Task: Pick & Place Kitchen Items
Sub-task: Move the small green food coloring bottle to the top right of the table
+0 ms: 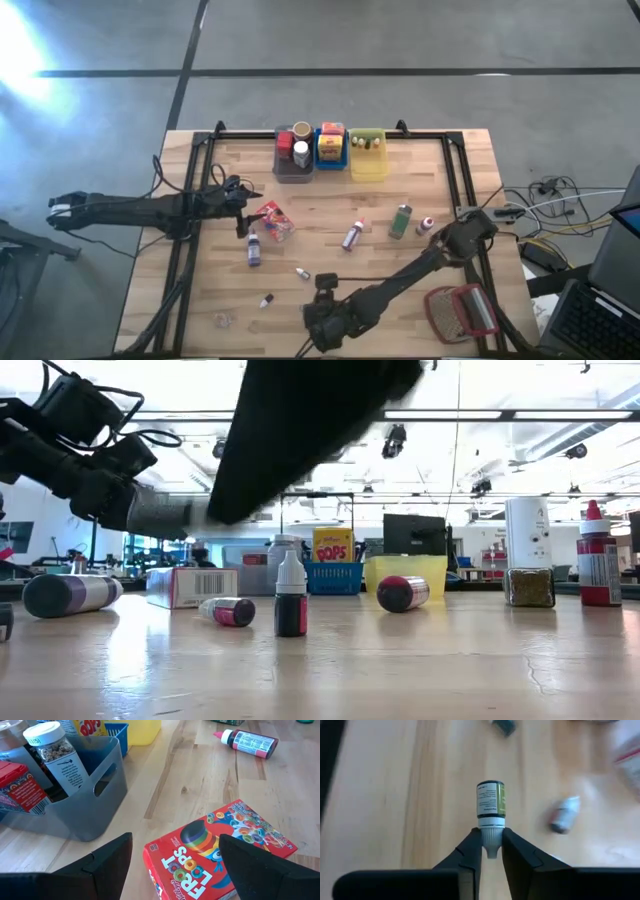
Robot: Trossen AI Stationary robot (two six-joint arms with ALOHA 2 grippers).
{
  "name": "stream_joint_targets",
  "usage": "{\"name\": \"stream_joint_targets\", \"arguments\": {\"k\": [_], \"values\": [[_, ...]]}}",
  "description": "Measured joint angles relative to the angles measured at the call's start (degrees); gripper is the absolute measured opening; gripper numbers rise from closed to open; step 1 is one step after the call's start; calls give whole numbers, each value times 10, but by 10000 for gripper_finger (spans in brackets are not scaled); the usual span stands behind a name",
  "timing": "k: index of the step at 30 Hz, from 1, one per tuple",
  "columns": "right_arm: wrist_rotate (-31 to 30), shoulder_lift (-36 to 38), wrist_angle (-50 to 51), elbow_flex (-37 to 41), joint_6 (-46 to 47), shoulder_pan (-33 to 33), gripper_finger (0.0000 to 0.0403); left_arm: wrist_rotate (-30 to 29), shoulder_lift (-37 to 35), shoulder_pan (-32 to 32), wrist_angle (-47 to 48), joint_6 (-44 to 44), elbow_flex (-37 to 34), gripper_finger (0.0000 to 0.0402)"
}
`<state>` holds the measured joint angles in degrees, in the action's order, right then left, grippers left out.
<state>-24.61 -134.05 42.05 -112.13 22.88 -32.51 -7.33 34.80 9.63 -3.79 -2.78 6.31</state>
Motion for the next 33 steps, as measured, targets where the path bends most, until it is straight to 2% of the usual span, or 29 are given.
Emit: {"name": "stream_joint_targets", "arguments": {"k": [5, 10, 17, 21, 26, 33], "values": [[-24, 56, 98, 0, -29, 3, 70, 0, 0, 0, 0, 0, 0, 302], [-74, 118, 273, -1, -32, 15, 54, 0, 0, 0, 0, 0, 0, 301], [-72, 152, 474, -1, -8, 65, 57, 0, 0, 0, 0, 0, 0, 303], [-28, 151, 477, 23, -66, 103, 61, 0, 0, 0, 0, 0, 0, 300], [-16, 143, 480, 78, -128, 144, 56, 0, 0, 0, 0, 0, 0, 303], [41, 143, 475, 152, -221, 158, 52, 0, 0, 0, 0, 0, 0, 302]]}}
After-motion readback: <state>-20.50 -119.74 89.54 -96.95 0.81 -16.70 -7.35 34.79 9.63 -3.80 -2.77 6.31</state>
